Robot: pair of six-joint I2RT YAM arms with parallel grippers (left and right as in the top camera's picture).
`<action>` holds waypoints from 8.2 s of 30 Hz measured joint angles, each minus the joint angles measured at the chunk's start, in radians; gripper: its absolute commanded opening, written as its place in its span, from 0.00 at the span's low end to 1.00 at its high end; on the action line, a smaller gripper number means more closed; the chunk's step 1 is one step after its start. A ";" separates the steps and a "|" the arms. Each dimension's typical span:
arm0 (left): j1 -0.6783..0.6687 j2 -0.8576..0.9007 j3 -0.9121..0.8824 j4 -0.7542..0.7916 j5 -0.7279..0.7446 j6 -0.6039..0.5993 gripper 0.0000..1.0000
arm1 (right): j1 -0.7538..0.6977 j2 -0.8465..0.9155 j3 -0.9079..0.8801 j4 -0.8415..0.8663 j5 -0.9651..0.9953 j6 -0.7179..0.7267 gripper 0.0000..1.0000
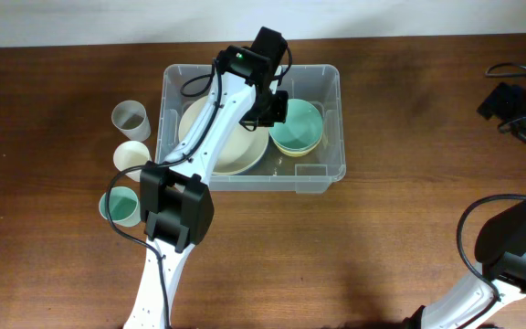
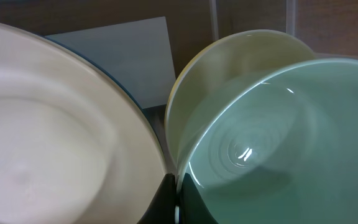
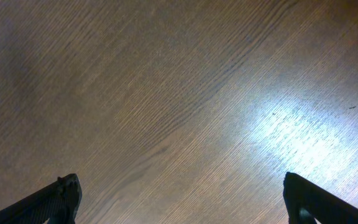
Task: Pack container
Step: 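Lower the mint green bowl onto the white bowl and release, then withdraw the left gripper to the grey translucent cup at left, then grip the grey translucent cup with the left gripper and lift, then carry the grey cup over the container's front right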
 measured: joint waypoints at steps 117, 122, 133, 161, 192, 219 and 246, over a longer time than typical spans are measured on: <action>-0.023 0.000 0.000 0.031 0.049 0.006 0.93 | 0.000 0.000 0.000 0.000 0.000 0.000 0.99; -0.019 0.000 0.000 0.031 0.050 0.010 0.99 | 0.000 0.000 0.000 0.000 0.000 0.000 0.99; 0.054 0.001 0.013 0.060 0.040 0.010 1.00 | 0.000 0.000 0.000 0.000 0.000 0.000 0.99; 0.642 -0.003 0.378 -0.339 -0.154 0.010 1.00 | 0.000 0.000 0.000 0.000 0.000 0.000 0.99; 0.639 -0.003 -0.180 -0.007 -0.127 -0.034 0.38 | 0.000 0.000 0.000 0.000 0.000 0.000 0.99; 0.736 -0.019 0.697 -0.372 0.123 0.032 0.01 | 0.000 0.000 0.000 0.000 0.000 0.000 0.99; 0.067 -0.044 0.220 -0.381 0.106 0.257 0.01 | 0.000 0.000 0.000 0.000 0.000 0.000 0.99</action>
